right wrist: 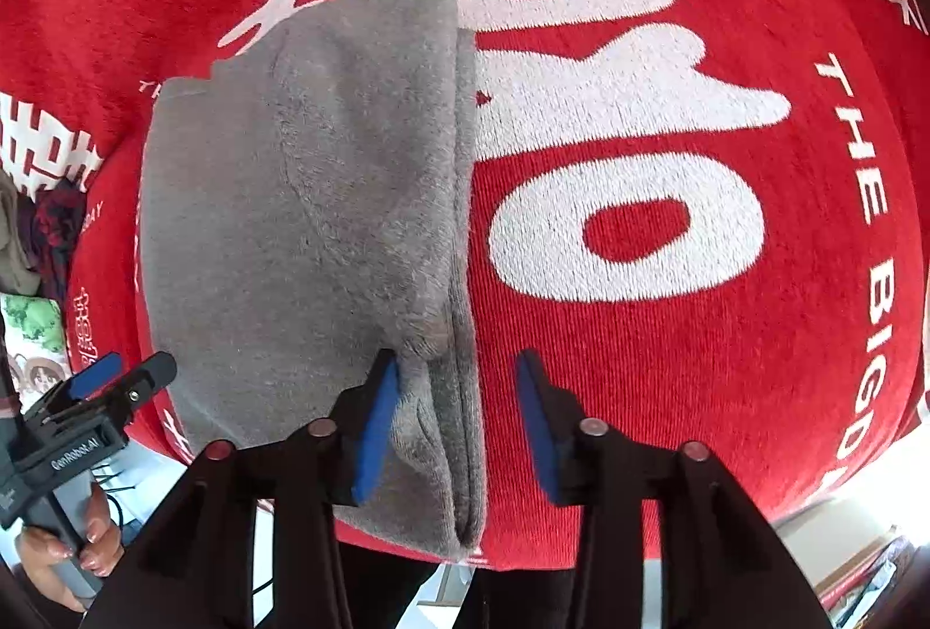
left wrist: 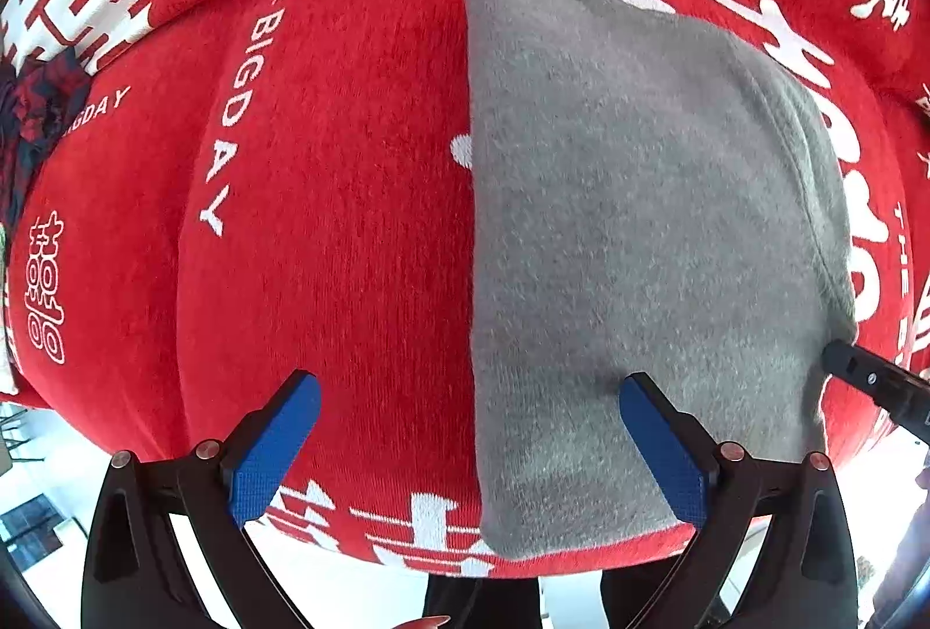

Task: Fold small clothes
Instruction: 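Open the right gripper and withdraw both grippers from the sweater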

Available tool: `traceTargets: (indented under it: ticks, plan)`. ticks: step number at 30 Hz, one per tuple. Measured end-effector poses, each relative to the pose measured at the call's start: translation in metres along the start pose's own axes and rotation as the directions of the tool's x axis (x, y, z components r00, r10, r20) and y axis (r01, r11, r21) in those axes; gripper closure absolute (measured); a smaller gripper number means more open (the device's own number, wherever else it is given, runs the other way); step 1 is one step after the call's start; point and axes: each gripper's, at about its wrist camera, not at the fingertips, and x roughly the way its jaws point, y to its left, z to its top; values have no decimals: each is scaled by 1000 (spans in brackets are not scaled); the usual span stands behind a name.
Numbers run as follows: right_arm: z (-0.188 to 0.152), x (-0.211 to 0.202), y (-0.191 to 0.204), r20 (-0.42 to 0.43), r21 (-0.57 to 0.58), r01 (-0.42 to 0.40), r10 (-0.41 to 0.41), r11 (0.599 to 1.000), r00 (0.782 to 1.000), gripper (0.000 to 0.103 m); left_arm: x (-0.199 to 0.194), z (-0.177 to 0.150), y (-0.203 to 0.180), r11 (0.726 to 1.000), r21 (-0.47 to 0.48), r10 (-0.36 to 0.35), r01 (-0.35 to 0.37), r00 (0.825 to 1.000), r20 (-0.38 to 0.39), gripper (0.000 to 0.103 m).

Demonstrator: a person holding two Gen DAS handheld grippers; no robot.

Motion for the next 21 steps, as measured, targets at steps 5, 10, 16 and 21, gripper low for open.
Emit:
traceTargets:
  ticks: [5, 10, 16, 21]
  plan:
    - [-4, -9, 2, -16, 1, 6, -6, 1000, 1000, 42, -4, -3, 0, 1000, -9, -4, 4, 1000, -23, 0]
    - [-8, -17, 8, -35, -6, 17, -18, 1000, 999, 33, -13, -6, -3, 1000, -1, -5, 5, 999, -35, 0]
    - [-17, -34, 20, -48, -19, 33, -34, 999, 998, 23, -34, -14, -5, 1000, 21, -4, 5, 999, -40, 0]
    - [-24, -54, 34, -34, -50, 66, -68, 997, 997, 20, -63, -22, -7, 997, 73, 15, -15, 1000, -3, 0]
